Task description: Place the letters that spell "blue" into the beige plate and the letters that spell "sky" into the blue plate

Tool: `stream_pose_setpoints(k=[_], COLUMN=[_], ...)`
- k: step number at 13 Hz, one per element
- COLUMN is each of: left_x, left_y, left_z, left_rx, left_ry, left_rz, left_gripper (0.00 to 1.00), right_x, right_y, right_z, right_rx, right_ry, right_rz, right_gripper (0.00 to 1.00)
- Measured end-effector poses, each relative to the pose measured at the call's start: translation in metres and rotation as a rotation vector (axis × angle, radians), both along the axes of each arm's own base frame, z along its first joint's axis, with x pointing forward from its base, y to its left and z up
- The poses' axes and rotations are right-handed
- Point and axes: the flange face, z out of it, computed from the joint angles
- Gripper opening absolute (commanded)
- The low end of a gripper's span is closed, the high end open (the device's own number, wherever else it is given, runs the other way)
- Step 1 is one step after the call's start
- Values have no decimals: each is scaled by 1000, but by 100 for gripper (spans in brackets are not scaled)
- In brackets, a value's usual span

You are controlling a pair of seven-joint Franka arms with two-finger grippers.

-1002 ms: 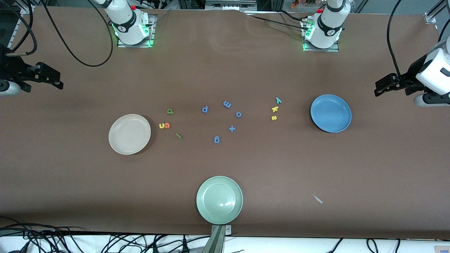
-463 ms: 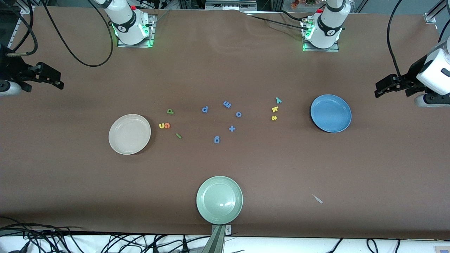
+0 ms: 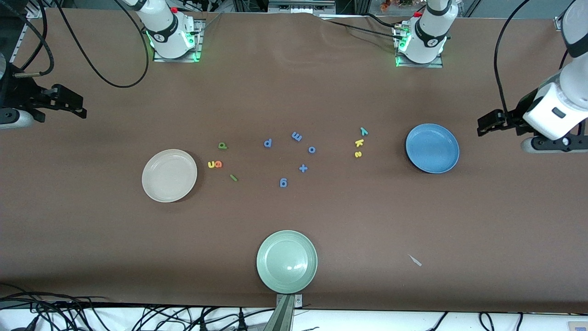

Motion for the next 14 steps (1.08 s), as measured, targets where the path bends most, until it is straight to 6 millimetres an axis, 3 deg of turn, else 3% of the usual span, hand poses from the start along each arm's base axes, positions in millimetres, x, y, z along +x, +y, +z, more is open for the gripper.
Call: stream_pose_setpoints(k=[3, 5, 8, 14], left_x=[6, 8, 4, -26], left_y=[-5, -20, -68, -159], left_z=[-26, -49, -101, -214], left_rx=[-1, -1, -2, -16], left_ry=[-14, -19, -19, 27], left_rz=[0, 22, 84, 158], left_gripper=[100, 100, 99, 99], right_x=[3, 3, 3, 4], right_y=[5, 5, 5, 4], right_z=[-6, -7, -8, -10], right_rx=[0, -1, -1, -1], right_ry=[10, 13, 14, 20], right_rz=[8, 8, 8, 7], right_gripper=[100, 100, 100, 100])
